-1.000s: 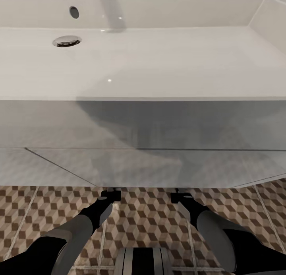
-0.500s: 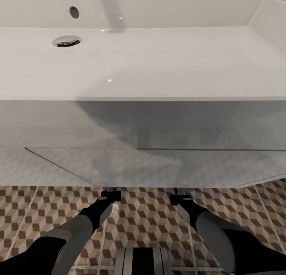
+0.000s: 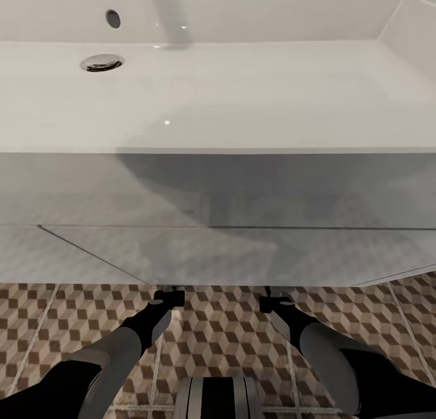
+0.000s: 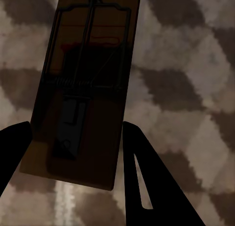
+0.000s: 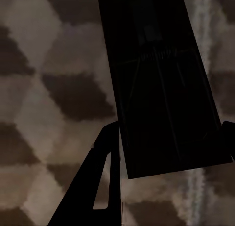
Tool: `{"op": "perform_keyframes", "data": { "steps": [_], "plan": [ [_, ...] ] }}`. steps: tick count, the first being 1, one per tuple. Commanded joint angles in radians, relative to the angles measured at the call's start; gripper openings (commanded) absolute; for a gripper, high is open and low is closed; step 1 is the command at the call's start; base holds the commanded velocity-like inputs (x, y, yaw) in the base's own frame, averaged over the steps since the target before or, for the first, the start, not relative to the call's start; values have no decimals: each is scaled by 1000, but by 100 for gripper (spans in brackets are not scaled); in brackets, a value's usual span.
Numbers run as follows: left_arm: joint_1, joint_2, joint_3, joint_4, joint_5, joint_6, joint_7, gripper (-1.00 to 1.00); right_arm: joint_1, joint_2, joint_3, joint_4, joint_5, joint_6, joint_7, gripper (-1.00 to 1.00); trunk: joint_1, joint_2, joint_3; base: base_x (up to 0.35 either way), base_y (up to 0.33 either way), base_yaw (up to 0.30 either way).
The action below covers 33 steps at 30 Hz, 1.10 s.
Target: Take the four mousetraps from the cabinet in the bathroom and place them on the bathroom floor. Make sure all four end up on the same floor surface, and ensure that at least two of them are either under or directly next to the same bathroom sink.
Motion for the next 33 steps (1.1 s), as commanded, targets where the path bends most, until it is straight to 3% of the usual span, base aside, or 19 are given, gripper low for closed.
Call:
{"op": "perform_keyframes", "data": {
  "steps": [1,33],
  "plan": [
    [0,0,-9,-1,7,2,6,-100,0,0,-8,-1,8,3,0,-100,0,0,-1,0,0,0],
    [0,0,-9,-1,7,0,6,-100,0,-1,-7,7,6,30,31,-100,0,0,-1,0,0,0]
  ]
}}
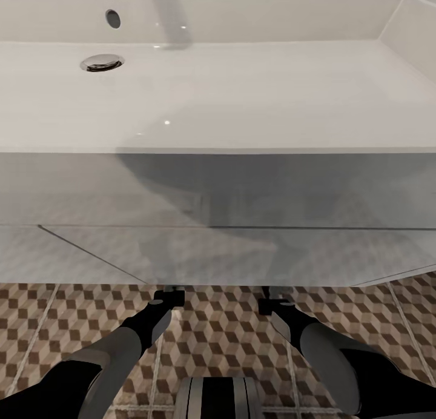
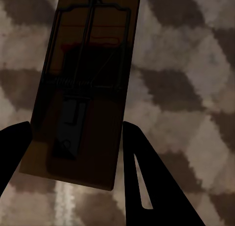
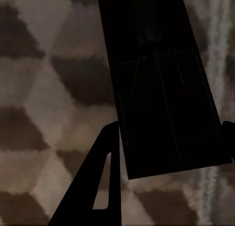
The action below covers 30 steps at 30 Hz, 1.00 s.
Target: Take the four mousetraps from the cabinet in the bathroom and place them on the bathroom floor. Make sure all four end up on the same floor surface, and ensure that at least two of them are either under or directly next to the same bathroom sink.
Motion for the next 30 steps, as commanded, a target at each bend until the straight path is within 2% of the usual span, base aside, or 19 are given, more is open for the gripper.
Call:
{"op": "perform_keyframes", "data": {
  "steps": [1,30],
  "plan": [
    [0,0,-9,-1,7,1,6,-100,0,1,-8,-2,8,13,-2,-100,0,0,-1,0,0,0],
    [0,0,-9,-1,7,1,6,-100,0,2,-9,-2,7,26,0,-100,0,0,-1,0,0,0]
  ]
}}
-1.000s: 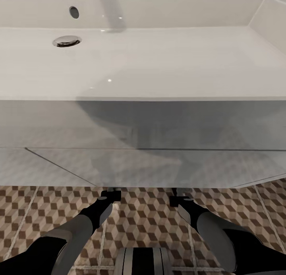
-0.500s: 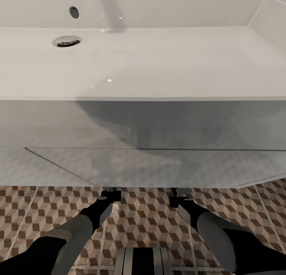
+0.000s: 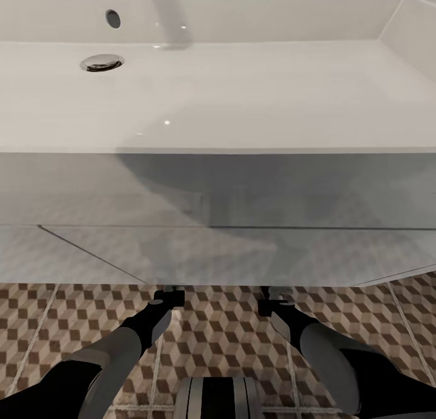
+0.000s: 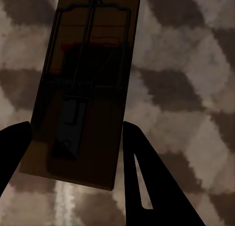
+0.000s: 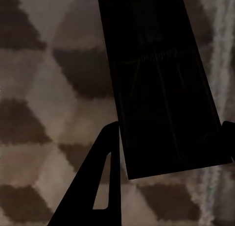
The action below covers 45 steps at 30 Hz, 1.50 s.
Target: Take the four mousetraps from the cabinet in the bathroom and place them on the bathroom floor. Make sure all four end up on the same floor surface, and ensure that at least two of them are either under or directly next to the same bathroom sink.
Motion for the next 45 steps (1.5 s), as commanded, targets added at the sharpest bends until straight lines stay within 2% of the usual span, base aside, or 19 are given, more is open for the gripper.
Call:
{"op": "perform_keyframes", "data": {
  "steps": [1,12,13,45],
  "plan": [
    [0,0,-9,-1,7,1,6,-100,0,1,-8,-2,9,6,-3,-100,0,0,-1,0,0,0],
    [0,0,-9,-1,7,1,6,-100,0,-1,-9,-2,8,6,-3,-100,0,0,-1,0,0,0],
    [0,0,-9,-1,7,1,6,-100,0,-1,-9,-2,7,6,-3,100,0,0,-1,0,0,0],
    [0,0,-9,-1,7,1,6,-100,-1,-1,-8,-3,7,-1,-2,100,0,0,-1,0,0,0]
  ]
}}
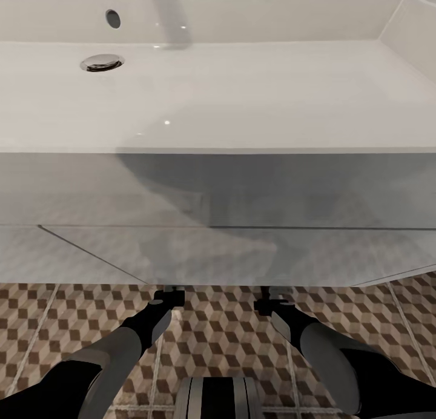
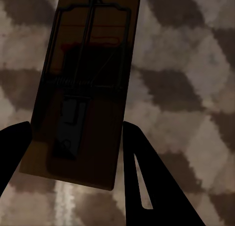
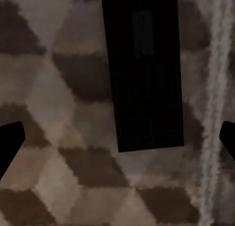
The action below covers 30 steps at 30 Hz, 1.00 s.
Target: Take the four mousetraps from the cabinet in the bathroom and place them on the bathroom floor. Make sure all four end up on the same floor surface, and ensure that at least two of them are either under or directly next to the same bathroom sink.
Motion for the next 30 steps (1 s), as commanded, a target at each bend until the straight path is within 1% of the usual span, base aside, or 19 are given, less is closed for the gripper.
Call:
{"op": "perform_keyframes", "data": {
  "steps": [1,9,15,19,26,30],
  "plan": [
    [0,0,-9,-1,7,2,6,-100,0,1,-8,-2,11,6,-3,100,0,0,-1,0,0,0],
    [0,1,-9,0,7,3,6,-100,0,1,-9,-4,14,-3,-4,100,0,0,-1,0,0,0],
    [0,3,-9,4,8,5,6,-100,-1,1,-9,-6,14,-32,-8,100,0,0,-1,0,0,0],
    [0,4,-9,23,8,5,6,-100,-1,1,-9,-14,14,-44,-14,100,0,0,-1,0,0,0],
    [0,7,-9,49,9,7,2,-100,-1,1,-11,-20,15,-105,-18,100,0,0,-1,0,0,0],
    [0,8,-8,54,10,12,-3,-100,-1,1,-12,-20,15,-118,-19,100,0,0,-1,0,0,0]
  ]
}}
